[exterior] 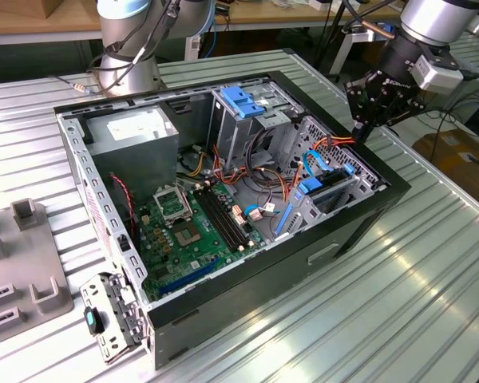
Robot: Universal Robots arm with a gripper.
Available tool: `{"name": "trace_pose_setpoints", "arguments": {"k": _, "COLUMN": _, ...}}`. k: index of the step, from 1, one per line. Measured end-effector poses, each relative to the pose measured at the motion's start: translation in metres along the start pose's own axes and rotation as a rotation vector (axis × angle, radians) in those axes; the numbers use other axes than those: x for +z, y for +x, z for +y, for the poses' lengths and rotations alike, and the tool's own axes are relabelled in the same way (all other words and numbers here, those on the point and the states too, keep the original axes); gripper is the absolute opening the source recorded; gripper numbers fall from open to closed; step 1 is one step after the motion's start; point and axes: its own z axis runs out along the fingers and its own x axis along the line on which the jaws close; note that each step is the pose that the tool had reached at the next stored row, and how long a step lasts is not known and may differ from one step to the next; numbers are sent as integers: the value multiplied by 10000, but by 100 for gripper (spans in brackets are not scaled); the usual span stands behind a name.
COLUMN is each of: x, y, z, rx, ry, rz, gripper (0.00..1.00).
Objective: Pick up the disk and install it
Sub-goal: 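Insert the second disk wire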
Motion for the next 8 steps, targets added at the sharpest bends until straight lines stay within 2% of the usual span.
{"name": "trace_pose_setpoints", "arguments": {"k": 6, "x": -2, "y": 0, "z": 0, "rx": -1, "ry": 2, "rz": -2, "gripper": 16}}
{"name": "trace_pose_setpoints", "arguments": {"k": 8, "x": -38, "y": 0, "z": -1, "rx": -1, "ry": -1, "rz": 1, "gripper": 16}}
